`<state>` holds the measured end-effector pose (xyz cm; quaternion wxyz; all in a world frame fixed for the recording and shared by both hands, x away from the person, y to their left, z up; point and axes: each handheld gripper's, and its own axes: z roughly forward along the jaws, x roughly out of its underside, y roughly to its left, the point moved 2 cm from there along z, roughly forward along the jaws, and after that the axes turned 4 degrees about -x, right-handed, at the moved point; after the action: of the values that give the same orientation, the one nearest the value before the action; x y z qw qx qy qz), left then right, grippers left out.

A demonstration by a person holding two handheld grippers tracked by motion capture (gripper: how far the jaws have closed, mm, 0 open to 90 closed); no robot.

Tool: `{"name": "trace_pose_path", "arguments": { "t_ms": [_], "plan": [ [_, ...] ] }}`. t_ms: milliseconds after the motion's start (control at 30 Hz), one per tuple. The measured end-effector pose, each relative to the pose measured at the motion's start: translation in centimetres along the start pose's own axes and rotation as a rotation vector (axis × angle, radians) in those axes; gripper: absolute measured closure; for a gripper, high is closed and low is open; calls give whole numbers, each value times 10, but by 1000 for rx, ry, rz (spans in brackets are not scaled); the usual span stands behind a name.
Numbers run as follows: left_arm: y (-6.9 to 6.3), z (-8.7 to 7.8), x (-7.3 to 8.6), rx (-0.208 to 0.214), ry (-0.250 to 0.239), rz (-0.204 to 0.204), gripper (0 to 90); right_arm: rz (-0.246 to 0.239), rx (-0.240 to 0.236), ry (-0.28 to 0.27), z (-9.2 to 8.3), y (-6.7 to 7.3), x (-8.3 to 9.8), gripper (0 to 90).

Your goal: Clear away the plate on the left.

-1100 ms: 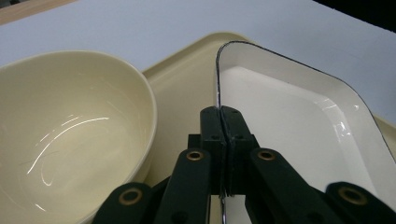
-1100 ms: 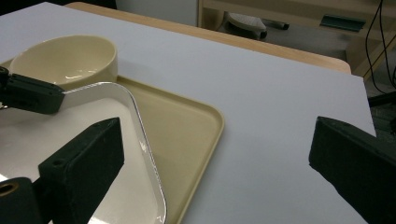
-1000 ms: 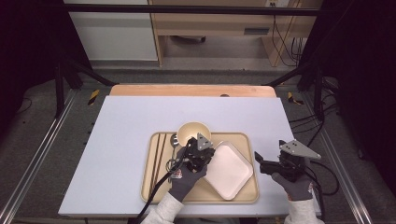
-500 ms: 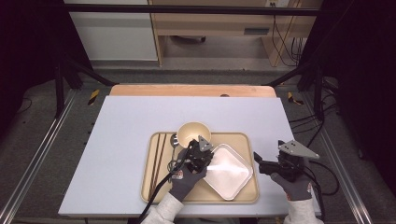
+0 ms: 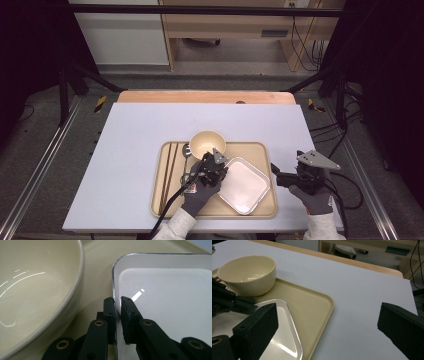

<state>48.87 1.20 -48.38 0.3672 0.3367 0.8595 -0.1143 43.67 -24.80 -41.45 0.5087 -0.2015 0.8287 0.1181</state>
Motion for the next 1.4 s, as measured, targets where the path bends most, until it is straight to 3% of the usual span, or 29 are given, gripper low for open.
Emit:
{"name": "trace_pose_path", "arguments": {
  "t_ms": [267, 400, 533, 633, 867, 1000, 1200, 1400],
  "plan": [
    [0, 0, 1, -8, 5, 11, 817, 0, -1, -1, 0, 0, 0, 34],
    [-2, -6, 1, -8, -6, 15, 766, -3, 0, 1, 1, 0, 0, 33],
    [-2, -19, 0, 0, -30, 20, 688, -1, -2, 1, 1, 1, 0, 32],
    [-2, -31, -1, 29, -61, 35, 603, -1, 1, 0, 1, 0, 0, 32],
    [4, -62, -1, 73, -125, 21, 499, 0, 0, -1, 1, 1, 0, 29],
    [11, -77, -1, 88, -156, 3, 450, 2, -3, -2, 1, 1, 0, 28],
    [30, -96, 3, 52, -184, -1, 374, 1, -4, -3, 0, 0, 0, 27],
    [54, -112, 18, 8, -212, -28, 337, 2, -4, -2, 0, 0, 0, 26]
  ]
}}
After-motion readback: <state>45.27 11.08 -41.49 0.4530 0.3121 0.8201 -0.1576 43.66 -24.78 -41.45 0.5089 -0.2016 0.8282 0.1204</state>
